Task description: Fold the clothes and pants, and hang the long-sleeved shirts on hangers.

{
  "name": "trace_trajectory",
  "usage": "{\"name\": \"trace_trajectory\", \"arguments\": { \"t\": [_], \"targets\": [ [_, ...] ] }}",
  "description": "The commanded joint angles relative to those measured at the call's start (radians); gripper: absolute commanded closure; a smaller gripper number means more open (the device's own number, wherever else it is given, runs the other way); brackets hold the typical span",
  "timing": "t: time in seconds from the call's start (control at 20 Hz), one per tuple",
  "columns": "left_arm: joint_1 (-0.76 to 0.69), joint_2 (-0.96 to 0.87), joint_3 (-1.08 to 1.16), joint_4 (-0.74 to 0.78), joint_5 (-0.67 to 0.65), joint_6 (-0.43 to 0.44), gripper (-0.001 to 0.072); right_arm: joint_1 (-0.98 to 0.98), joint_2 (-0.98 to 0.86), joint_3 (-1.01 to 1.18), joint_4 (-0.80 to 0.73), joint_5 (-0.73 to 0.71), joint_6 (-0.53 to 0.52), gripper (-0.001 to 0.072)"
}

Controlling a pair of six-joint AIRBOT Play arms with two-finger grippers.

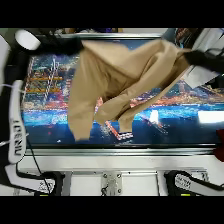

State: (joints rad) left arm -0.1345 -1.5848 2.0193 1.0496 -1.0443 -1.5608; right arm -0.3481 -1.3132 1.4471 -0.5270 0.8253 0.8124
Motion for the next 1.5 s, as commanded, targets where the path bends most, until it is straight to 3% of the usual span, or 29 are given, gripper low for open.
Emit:
{"name": "trace_trajectory", "arguments": {
  "t": [0.0, 0.15, 0.25, 0.5, 0.7, 0.85, 1.0, 1.15, 1.25, 1.35, 1.45],
  "targets": [
    [-0.004, 0.257, 0.134, 0.056, 0.100, 0.002, 0.0685, 0.001, 0.326, 0.106, -0.064, 0.005, -0.012, 0.0682],
    [-0.023, 0.602, -0.131, 0.058, 0.342, 0.003, 0.0685, 0.001, 0.549, 0.112, -0.065, -0.032, -0.010, 0.0682],
    [-0.035, 0.774, -0.282, 0.059, 0.459, 0.012, 0.0685, 0.001, 0.642, 0.112, -0.065, -0.040, 0.050, 0.0682],
    [-0.034, 0.890, -0.396, 0.060, 0.536, 0.018, 0.0685, 0.001, 0.678, 0.112, -0.065, -0.040, 0.203, 0.0682],
    [-0.030, 0.722, -0.395, 0.085, 0.459, 0.014, 0.0685, 0.001, 0.549, 0.111, -0.065, 0.039, 0.344, 0.0682],
    [0.008, 0.511, -0.395, 0.080, 0.415, -0.066, 0.0685, 0.003, 0.376, 0.111, -0.065, 0.154, 0.344, 0.0682],
    [0.009, 0.302, -0.353, 0.072, 0.418, -0.078, 0.0685, 0.003, 0.196, 0.113, -0.064, 0.121, 0.339, 0.0683],
    [-0.013, 0.154, -0.200, 0.076, 0.304, -0.076, 0.0685, 0.003, 0.106, 0.116, -0.065, 0.092, 0.330, 0.0682],
    [-0.010, 0.107, -0.104, 0.079, 0.204, -0.073, 0.0685, 0.003, 0.115, 0.116, -0.075, 0.093, 0.220, 0.0683],
    [0.011, 0.109, -0.072, 0.115, 0.052, -0.067, 0.0685, 0.003, 0.159, 0.115, -0.210, 0.146, 0.173, 0.0683],
    [0.008, 0.165, -0.177, 0.172, -0.053, -0.066, 0.0685, 0.013, 0.220, 0.076, -0.472, 0.273, 0.191, 0.0684]
  ]
}}
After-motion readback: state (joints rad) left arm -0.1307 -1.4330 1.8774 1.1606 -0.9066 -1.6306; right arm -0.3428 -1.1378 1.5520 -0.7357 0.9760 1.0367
